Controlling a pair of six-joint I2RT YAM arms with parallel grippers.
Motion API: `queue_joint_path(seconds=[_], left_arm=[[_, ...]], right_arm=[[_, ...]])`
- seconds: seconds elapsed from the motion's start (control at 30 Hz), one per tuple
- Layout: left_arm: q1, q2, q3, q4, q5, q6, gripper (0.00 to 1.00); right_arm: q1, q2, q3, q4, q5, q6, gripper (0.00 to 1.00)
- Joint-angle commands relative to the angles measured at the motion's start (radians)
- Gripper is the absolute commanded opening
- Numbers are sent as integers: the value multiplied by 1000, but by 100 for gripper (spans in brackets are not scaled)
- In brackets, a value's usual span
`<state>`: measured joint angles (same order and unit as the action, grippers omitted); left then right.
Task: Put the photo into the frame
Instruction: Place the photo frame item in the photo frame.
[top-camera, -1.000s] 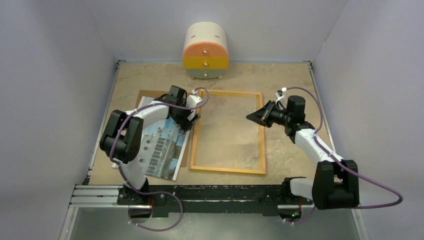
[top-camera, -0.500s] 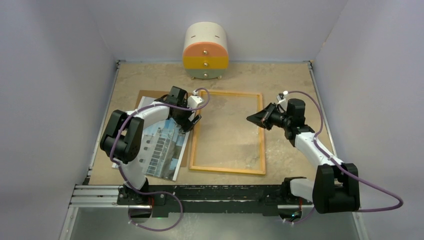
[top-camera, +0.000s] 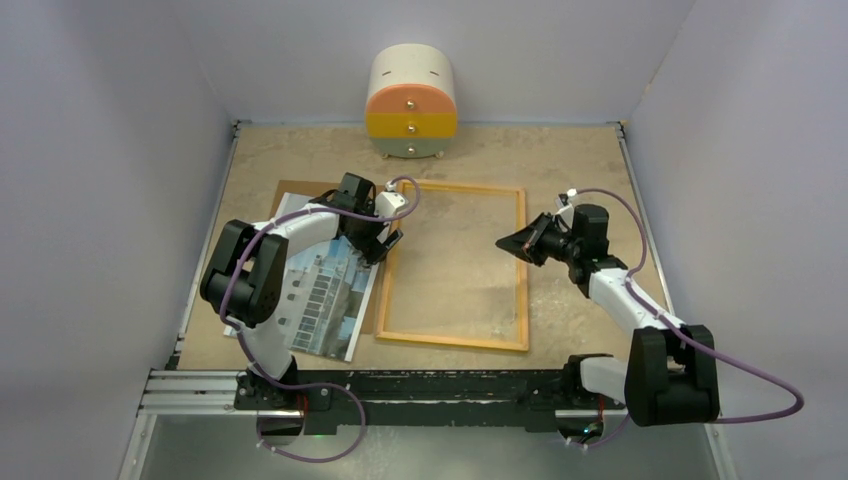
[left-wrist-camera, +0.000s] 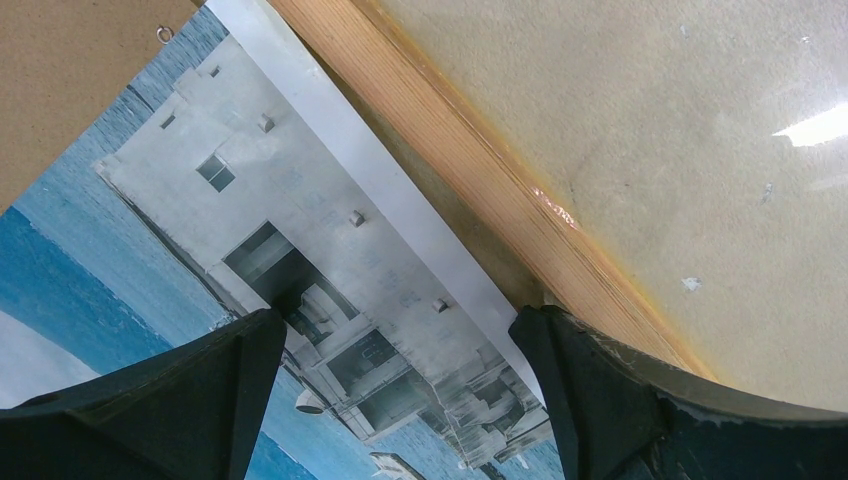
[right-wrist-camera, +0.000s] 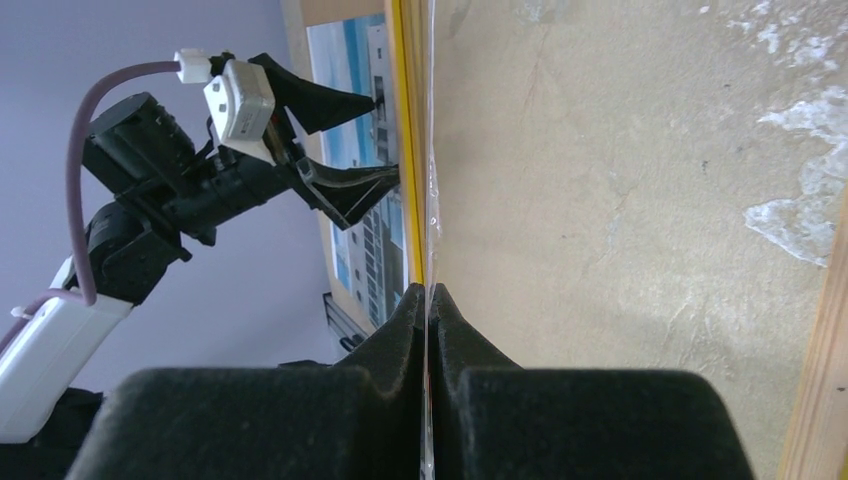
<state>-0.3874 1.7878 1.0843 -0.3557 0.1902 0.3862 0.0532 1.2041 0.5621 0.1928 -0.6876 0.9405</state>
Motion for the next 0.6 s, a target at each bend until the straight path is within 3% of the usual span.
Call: queue_joint_path(seconds=[0.0, 0.57], left_arm=[[-4, 18, -18, -8, 5, 20, 100], [-4, 21, -15, -8, -5, 25, 100]], right_arm=[[8, 15, -22, 5, 17, -48, 0], [8, 72, -45, 39, 73, -124, 2]])
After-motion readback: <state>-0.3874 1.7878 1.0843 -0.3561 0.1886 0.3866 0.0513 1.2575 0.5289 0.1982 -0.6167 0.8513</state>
